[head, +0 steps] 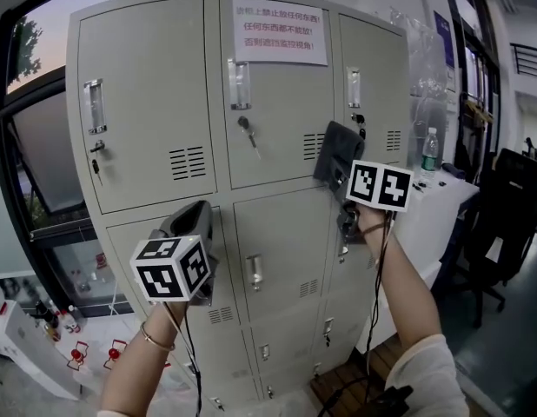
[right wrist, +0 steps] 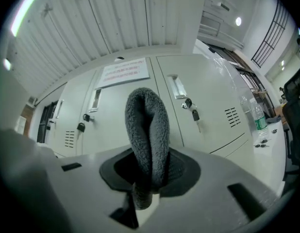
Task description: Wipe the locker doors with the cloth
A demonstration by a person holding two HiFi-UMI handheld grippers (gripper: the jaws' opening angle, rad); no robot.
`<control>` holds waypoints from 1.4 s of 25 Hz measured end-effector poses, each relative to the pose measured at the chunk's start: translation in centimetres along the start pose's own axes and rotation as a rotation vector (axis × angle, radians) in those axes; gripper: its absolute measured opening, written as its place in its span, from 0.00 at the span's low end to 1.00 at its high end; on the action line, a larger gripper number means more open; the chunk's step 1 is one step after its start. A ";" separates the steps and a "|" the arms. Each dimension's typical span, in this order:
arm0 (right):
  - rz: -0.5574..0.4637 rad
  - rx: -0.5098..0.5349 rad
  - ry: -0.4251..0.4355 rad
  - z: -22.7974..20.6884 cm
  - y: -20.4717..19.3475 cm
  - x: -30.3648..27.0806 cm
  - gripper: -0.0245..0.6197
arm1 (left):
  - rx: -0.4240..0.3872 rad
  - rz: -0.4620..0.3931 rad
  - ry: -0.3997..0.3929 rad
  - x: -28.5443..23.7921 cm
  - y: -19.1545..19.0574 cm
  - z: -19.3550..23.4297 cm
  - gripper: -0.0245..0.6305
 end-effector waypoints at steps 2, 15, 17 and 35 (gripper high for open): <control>-0.025 0.020 0.019 1.4 -1.3 2.2 0.16 | -0.016 0.003 0.009 0.9 -0.4 0.0 0.05; 0.085 0.155 -0.012 8.6 -21.1 10.7 0.15 | -0.081 0.060 0.191 7.8 -9.1 0.7 0.05; 0.102 0.145 -0.010 8.9 -22.2 11.1 0.15 | -0.086 0.059 0.227 8.6 -10.4 1.4 0.05; 0.085 0.200 0.045 9.5 -21.5 10.2 0.13 | 0.060 0.025 0.267 8.4 -13.1 2.1 0.05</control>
Point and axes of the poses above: the fingertips, and each gripper's own axes: x backward along the fingers, z to its left, y out of its top, the point moved 3 cm from there along x, backward along the fingers, and after that the axes turned 15 degrees about -y, right-handed, at the moved point
